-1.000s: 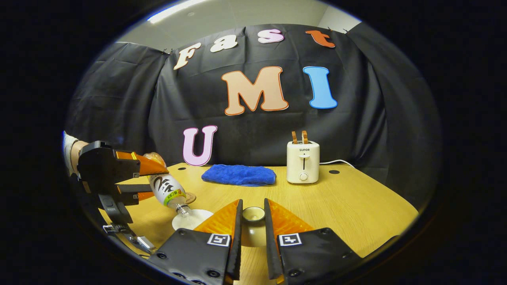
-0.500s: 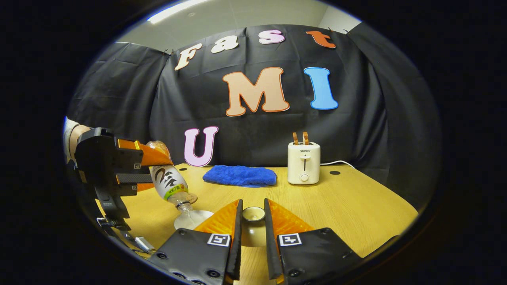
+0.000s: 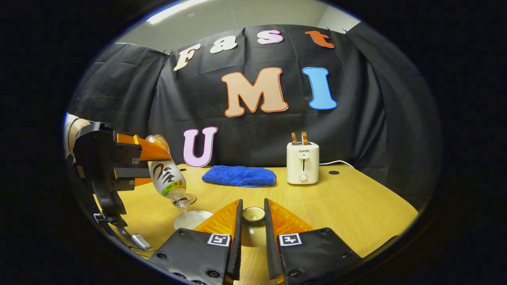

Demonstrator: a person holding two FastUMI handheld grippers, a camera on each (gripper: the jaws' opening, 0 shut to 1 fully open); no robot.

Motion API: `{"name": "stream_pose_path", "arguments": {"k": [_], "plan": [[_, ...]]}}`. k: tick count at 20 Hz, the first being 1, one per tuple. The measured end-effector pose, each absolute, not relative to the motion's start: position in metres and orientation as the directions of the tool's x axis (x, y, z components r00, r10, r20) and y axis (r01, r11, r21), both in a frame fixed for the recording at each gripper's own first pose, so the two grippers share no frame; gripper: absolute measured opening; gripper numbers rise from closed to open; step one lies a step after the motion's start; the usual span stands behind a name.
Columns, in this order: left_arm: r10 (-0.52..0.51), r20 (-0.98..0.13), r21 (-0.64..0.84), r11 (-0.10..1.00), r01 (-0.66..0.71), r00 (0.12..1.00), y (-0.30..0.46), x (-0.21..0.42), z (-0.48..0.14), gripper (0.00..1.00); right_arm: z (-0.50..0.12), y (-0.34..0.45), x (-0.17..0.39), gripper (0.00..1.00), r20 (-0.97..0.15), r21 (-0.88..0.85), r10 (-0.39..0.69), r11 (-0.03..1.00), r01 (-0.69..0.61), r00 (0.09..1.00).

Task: Open the teacup lid with one hand, grasp the water bottle and pour water into the teacup with the other hand; after pouring, place the water bottle on the coaster and then close the teacup lid.

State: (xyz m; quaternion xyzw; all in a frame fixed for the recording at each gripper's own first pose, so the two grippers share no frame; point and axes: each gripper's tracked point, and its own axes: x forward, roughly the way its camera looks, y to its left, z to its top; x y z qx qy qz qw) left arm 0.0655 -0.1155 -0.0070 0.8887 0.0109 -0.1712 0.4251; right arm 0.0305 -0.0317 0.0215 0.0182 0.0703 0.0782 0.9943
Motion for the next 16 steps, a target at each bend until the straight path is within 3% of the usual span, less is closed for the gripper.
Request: {"name": "stream_pose_path", "arguments": {"k": [4, 7, 16], "plan": [[-0.14, -0.304, 0.752, -0.642, 0.147, 0.942, -0.121, 0.066, -0.005, 0.55, 0.022, -0.029, 0.03, 0.28, -0.134, 0.05, 0.163, 0.986, -0.158, 0.977], [-0.148, -0.309, 0.751, -0.645, 0.145, 0.94, -0.122, 0.065, -0.008, 0.55, 0.021, -0.028, 0.03, 0.32, -0.141, 0.049, 0.168, 0.985, -0.163, 0.976], [-0.149, -0.365, 0.794, -0.565, 0.224, 0.919, -0.105, 0.064, -0.047, 0.55, 0.021, -0.028, 0.03, 0.32, -0.14, 0.047, 0.169, 0.985, -0.164, 0.976]]}}
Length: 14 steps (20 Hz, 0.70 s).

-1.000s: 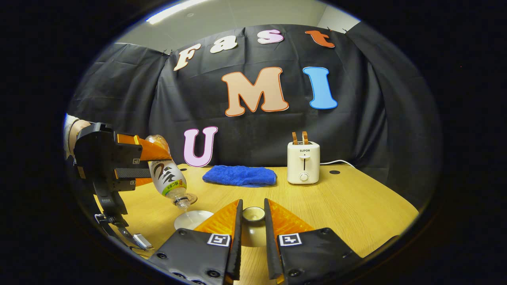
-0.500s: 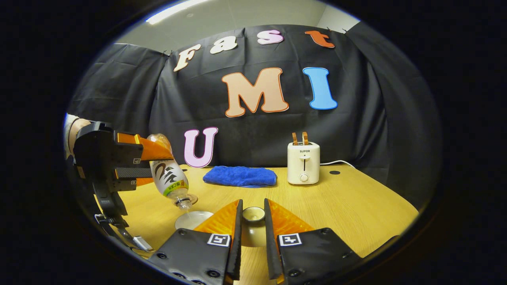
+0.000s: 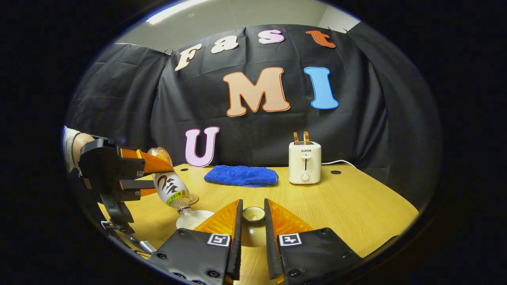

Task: Open the teacup lid with one hand, grasp the water bottle and pour water into the teacup with the other hand; after pouring, place the water bottle on the coaster and then close the teacup lid.

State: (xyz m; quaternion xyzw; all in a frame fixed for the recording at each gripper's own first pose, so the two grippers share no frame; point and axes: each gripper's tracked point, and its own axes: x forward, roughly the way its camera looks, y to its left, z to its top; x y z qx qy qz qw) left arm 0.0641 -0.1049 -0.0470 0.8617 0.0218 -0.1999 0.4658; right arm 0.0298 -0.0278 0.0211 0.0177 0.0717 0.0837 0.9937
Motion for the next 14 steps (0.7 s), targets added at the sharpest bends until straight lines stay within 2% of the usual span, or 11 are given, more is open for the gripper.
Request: {"name": "stream_pose_path", "arguments": {"k": [3, 6, 14], "plan": [[-0.147, -0.401, 0.836, -0.463, 0.296, 0.904, -0.098, 0.063, -0.057, 0.55, 0.02, -0.027, 0.03, 0.32, -0.143, 0.047, 0.169, 0.985, -0.164, 0.975], [-0.173, -0.422, 0.88, -0.316, 0.355, 0.89, -0.1, 0.059, -0.064, 0.55, 0.017, -0.026, 0.031, 0.3, -0.149, 0.047, 0.17, 0.985, -0.165, 0.974], [-0.236, -0.395, 0.91, 0.032, 0.414, 0.888, -0.108, 0.049, -0.073, 0.54, 0.017, -0.024, 0.03, 0.32, -0.149, 0.048, 0.175, 0.984, -0.169, 0.973]]}}
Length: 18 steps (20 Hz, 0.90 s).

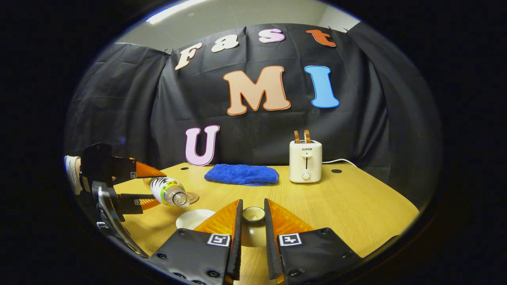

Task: Open the teacup lid with one hand, grasp the water bottle and pour water into the teacup with the other hand; after pouring, place the water bottle on the coaster and then close the teacup lid.

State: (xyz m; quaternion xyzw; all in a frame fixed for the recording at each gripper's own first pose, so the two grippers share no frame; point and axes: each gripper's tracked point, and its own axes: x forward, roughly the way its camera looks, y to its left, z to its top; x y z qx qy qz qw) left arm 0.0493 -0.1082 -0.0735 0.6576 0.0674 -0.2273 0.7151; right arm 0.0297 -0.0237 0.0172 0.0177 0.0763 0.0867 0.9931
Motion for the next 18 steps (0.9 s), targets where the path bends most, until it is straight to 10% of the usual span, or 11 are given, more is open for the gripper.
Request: {"name": "stream_pose_path", "arguments": {"k": [18], "plan": [[-0.257, -0.257, 0.475, 0.806, 0.353, 0.932, -0.096, 0.083, -0.047, 0.54, 0.014, -0.012, 0.027, 0.3, -0.16, 0.041, 0.201, 0.98, -0.197, 0.967]]}}
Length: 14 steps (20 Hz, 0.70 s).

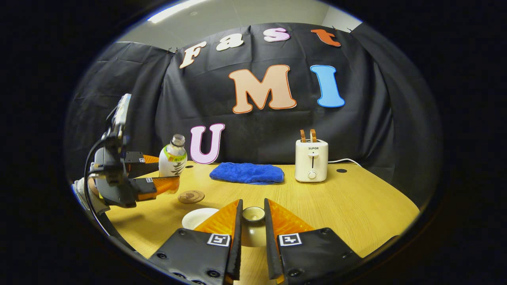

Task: Open the teacup lid with one hand, grasp the water bottle and pour water into the teacup with the other hand; after pouring, place the water bottle on the coaster and then close the teacup lid.

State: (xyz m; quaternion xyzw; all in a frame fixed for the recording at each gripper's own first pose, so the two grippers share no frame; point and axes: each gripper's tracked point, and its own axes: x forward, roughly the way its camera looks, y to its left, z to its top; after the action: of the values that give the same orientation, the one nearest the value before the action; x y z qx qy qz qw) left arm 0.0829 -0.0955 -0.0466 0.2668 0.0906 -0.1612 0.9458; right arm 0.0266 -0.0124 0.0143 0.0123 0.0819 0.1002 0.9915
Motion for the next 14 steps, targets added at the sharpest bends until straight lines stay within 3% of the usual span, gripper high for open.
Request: {"name": "stream_pose_path", "arguments": {"k": [5, 14], "plan": [[-0.266, -0.209, 0.258, 0.913, 0.316, 0.941, -0.09, 0.104, -0.038, 0.54, 0.013, -0.014, 0.029, 0.32, -0.164, 0.04, 0.196, 0.981, -0.192, 0.967], [-0.207, -0.197, -0.05, 0.978, 0.201, 0.958, -0.077, 0.151, -0.065, 0.55, 0.008, -0.021, 0.031, 0.3, -0.174, 0.047, 0.184, 0.983, -0.178, 0.967]]}}
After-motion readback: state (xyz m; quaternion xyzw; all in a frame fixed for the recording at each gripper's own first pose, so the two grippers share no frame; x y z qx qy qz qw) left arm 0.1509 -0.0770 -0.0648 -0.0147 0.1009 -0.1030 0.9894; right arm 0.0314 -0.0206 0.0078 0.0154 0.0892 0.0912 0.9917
